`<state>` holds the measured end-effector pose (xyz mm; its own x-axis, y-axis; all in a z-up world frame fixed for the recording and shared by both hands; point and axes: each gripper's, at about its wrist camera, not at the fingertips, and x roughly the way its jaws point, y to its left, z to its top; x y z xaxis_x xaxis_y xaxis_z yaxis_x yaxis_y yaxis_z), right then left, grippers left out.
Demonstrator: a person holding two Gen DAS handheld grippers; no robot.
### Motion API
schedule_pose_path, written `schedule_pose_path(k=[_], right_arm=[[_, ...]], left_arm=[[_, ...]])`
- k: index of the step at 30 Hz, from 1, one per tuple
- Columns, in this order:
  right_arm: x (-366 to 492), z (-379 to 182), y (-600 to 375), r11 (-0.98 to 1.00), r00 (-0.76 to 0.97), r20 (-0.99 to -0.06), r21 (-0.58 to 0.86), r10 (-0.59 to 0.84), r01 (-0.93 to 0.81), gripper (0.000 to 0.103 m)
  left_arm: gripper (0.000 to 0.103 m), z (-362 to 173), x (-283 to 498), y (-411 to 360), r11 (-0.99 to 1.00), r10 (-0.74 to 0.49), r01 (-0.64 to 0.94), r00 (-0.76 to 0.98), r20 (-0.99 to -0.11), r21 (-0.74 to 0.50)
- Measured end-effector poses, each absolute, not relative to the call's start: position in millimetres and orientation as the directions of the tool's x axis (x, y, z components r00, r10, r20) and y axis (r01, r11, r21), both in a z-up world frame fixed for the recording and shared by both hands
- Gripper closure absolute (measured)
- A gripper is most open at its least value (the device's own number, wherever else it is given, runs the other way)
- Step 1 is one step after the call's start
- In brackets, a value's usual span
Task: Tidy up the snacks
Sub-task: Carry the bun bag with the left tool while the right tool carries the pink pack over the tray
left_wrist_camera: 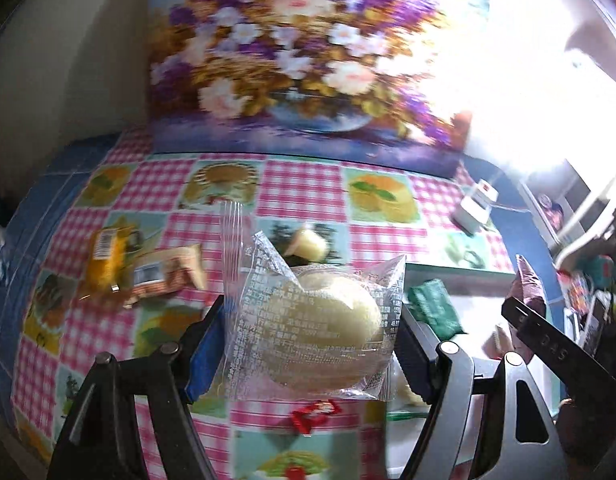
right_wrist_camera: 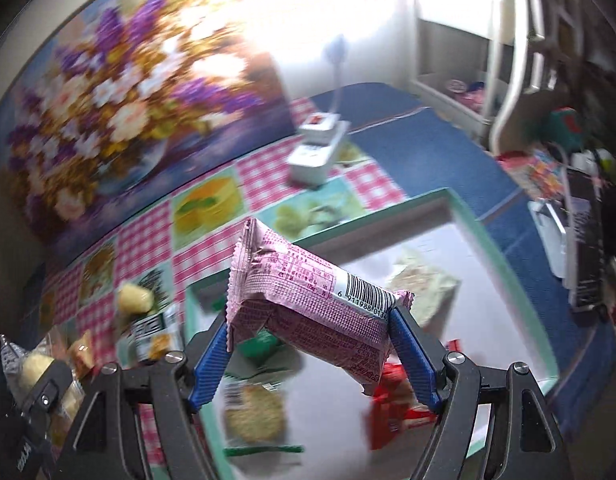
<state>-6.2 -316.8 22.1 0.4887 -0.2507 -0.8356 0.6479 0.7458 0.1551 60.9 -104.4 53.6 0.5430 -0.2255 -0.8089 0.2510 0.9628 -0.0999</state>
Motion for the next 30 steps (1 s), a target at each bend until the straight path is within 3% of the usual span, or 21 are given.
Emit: schedule_pose_path(k=[13,30], right_arm=[[-32.3,14.3,-360.3,0.642,0.454,-0.841,0.179,-0.294,0.746,0.024],[-51.3,2.9,-388.9,0.568,0.424,-0.855,0.197,-0.300,0.799,0.024]], left_arm=[[0.026,47.2,40.8,-187.7,0.916,-0.273,0.395,0.479,-0.834,-0.073],[0.026,16.1,31.1,-244.2,0.883,-0.253,0.468,0.428,-0.868,-0.027]])
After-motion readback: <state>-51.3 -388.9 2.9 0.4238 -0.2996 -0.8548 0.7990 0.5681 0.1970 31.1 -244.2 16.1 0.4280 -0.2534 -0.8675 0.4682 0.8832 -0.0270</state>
